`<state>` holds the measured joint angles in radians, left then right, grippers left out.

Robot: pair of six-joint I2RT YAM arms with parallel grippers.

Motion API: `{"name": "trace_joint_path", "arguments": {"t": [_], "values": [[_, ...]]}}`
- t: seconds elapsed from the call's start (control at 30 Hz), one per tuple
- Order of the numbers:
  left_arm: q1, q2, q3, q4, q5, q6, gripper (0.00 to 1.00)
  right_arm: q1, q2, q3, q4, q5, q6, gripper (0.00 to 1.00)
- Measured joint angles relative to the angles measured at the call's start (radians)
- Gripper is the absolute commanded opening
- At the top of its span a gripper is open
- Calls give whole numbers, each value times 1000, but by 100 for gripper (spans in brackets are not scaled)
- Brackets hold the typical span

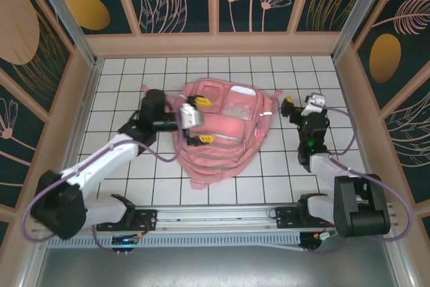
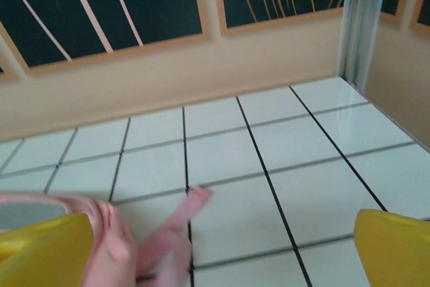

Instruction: Pack the student bag

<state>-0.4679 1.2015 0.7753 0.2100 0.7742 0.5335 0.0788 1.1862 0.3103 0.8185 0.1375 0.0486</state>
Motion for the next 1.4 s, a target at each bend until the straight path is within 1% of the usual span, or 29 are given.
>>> {"name": "trace_joint_path", "arguments": {"t": [0.07, 0.13, 0.23, 0.33, 0.4, 0.47, 0.5, 0.57, 0.63, 0.73, 0.8, 0.87, 0.97, 1.1, 1.4], "values": [[114, -77, -98, 78, -103, -100, 99, -2, -6, -54, 44, -12, -18, 99], [201, -141, -206, 149, -233, -165, 99, -2, 11, -113, 122, -31, -29, 99], [308, -190, -377, 256, -391, -240, 99, 3, 124, -167, 255, -44, -68, 99], [407, -164, -486, 332, -498, -297, 99, 6, 237, -147, 308, -54, -103, 99], [441, -125, -515, 373, -546, -328, 99, -3, 278, -150, 371, -62, -103, 99], [468, -66, -520, 443, -568, -366, 99, -40, 326, -165, 476, -97, -97, 99], [478, -37, -531, 502, -579, -387, 99, -63, 356, -165, 513, -119, -92, 99], [489, 13, -560, 601, -605, -424, 99, -103, 369, -153, 491, -168, -83, 99], [489, 58, -569, 651, -624, -444, 99, -127, 375, -154, 532, -195, -68, 99], [489, 119, -554, 707, -651, -468, 99, -134, 375, -153, 551, -214, -54, 99], [489, 166, -518, 721, -660, -491, 99, -134, 375, -147, 544, -204, -39, 99], [489, 215, -500, 786, -665, -513, 99, -128, 375, -132, 530, -173, -35, 99], [489, 300, -518, 919, -735, -560, 99, -104, 375, -114, 523, -134, -35, 99], [491, 322, -537, 959, -781, -585, 99, -98, 375, -111, 514, -115, -35, 99], [491, 322, -537, 1008, -809, -595, 99, -98, 375, -111, 509, -108, -35, 99]]}}
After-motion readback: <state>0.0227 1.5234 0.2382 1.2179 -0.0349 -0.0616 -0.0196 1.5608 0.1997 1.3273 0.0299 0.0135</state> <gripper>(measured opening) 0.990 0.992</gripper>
